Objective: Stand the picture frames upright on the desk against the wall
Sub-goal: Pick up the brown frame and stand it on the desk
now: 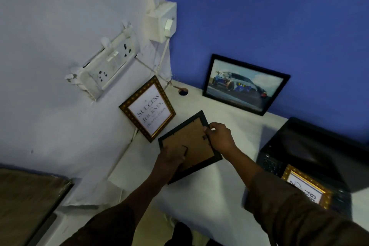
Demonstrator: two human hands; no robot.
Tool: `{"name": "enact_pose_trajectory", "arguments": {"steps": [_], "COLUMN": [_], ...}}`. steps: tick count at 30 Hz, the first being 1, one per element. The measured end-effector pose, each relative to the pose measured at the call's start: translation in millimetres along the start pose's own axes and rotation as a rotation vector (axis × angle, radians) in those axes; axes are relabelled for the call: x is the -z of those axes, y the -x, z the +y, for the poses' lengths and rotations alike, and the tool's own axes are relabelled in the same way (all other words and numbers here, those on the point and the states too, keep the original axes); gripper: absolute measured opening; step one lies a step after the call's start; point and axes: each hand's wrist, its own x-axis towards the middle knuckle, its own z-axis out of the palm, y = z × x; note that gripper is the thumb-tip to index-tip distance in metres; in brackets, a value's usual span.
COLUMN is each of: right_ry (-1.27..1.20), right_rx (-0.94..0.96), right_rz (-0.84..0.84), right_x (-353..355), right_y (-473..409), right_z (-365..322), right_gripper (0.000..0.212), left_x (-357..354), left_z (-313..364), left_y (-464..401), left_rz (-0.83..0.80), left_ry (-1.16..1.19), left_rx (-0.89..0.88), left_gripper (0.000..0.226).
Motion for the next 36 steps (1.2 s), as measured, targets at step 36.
{"name": "enact_pose_trajectory", "arguments": {"steps": [36], "right_ry": [-0.566], "right_rx": [-0.300], "right_rz": [0.666], "right_x": [337.3], "right_y": [286.9], "right_z": [274.7], "right_gripper": [0.066], "left_x": [-351.6], "left_z": [193.1], "left_y": [203.6], "left_rz": [-0.732], "left_ry": [-0.037], "left_rx": [-0.534], "left_gripper": [0.037]}}
